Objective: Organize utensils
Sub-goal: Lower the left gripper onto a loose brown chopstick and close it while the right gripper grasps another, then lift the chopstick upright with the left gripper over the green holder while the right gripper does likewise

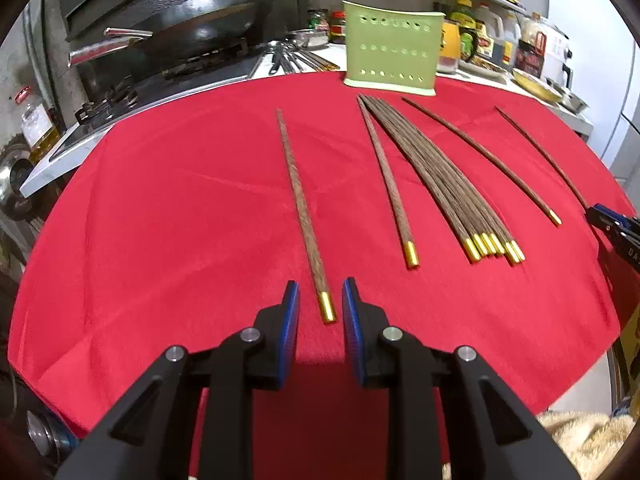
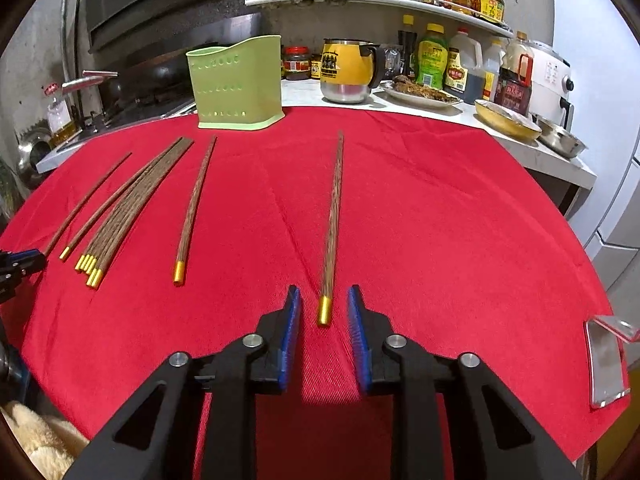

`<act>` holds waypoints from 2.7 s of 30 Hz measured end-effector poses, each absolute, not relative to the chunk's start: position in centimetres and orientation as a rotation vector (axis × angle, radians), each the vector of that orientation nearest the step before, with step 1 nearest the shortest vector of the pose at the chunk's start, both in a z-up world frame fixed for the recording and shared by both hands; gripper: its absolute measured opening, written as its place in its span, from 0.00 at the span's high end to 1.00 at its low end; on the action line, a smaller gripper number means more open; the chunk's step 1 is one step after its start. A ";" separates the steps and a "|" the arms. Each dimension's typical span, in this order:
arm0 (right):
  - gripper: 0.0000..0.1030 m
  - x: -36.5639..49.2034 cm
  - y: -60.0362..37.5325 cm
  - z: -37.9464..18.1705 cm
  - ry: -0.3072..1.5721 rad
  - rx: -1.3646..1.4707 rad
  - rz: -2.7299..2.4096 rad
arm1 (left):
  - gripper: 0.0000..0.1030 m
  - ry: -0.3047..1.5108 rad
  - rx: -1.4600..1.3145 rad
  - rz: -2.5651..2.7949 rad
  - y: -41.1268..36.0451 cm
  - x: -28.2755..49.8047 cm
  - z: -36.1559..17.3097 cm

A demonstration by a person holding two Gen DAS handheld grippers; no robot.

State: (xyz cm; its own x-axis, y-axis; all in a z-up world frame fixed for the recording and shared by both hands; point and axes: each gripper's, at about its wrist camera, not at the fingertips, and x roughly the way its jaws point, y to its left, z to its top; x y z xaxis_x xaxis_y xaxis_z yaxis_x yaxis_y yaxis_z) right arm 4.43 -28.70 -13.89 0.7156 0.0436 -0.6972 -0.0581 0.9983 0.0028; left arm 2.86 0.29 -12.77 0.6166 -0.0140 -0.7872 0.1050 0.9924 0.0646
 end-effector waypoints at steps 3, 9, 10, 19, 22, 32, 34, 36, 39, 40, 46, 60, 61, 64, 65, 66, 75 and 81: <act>0.87 5.1 -28.8 -14.0 0.770 0.002 0.047 | 0.79 0.882 0.108 -0.061 0.4 3.0 -12.9; 0.88 5.3 -28.7 -14.0 0.758 -0.001 0.042 | 0.85 0.874 0.143 -0.054 -0.3 2.8 -12.9; 0.93 5.2 -28.8 -14.0 0.756 -0.001 0.042 | 0.91 0.875 0.151 -0.056 -0.4 2.7 -12.8; 0.93 4.3 -29.4 -12.3 0.733 0.066 0.055 | 0.94 0.783 0.093 -0.096 1.2 2.4 -9.9; 0.93 3.7 -29.5 -9.8 0.682 0.089 0.072 | 0.94 0.693 0.045 -0.100 2.3 2.3 -7.0; 0.93 2.1 -28.1 -0.3 0.495 0.088 0.142 | 0.94 0.408 -0.013 -0.105 4.4 1.1 1.7; 0.93 2.6 -27.8 0.5 0.523 0.069 0.142 | 0.94 0.380 -0.020 -0.105 4.6 0.9 2.5; 0.93 3.5 -27.5 0.0 0.570 0.056 0.136 | 0.94 0.374 -0.029 -0.108 4.6 1.0 2.8; 0.93 5.0 -27.2 -3.1 0.661 0.047 0.138 | 0.94 0.374 -0.032 -0.111 4.6 0.8 2.5; 0.93 5.4 -27.0 -4.2 0.686 0.047 0.148 | 0.94 0.374 -0.035 -0.111 4.7 0.8 2.4; 0.93 7.5 -26.0 -12.1 0.830 0.006 0.151 | 0.94 0.405 -0.037 -0.113 4.9 0.9 1.5; 0.75 5.2 -25.6 -13.8 0.806 -0.029 0.172 | 0.94 0.445 -0.022 -0.114 4.5 1.2 0.4; 0.75 5.3 -25.6 -13.8 0.799 -0.022 0.166 | 0.94 0.447 -0.021 -0.116 4.4 1.3 0.4; 0.75 5.0 -25.6 -13.8 0.790 -0.009 0.153 | 0.94 0.453 -0.015 -0.119 4.2 1.3 0.3; 0.76 4.8 -25.6 -13.9 0.788 -0.007 0.150 | 0.94 0.454 -0.014 -0.120 4.1 1.3 0.3; 0.76 4.6 -25.7 -13.9 0.785 -0.009 0.151 | 0.94 0.455 -0.010 -0.122 4.0 1.3 0.3; 0.93 4.7 -25.6 -13.9 0.756 0.000 0.151 | 0.94 0.457 -0.008 -0.122 3.8 1.3 0.2; 0.93 2.7 -26.2 -8.4 0.625 0.003 0.149 | 0.94 0.426 -0.016 -0.112 4.0 0.9 0.9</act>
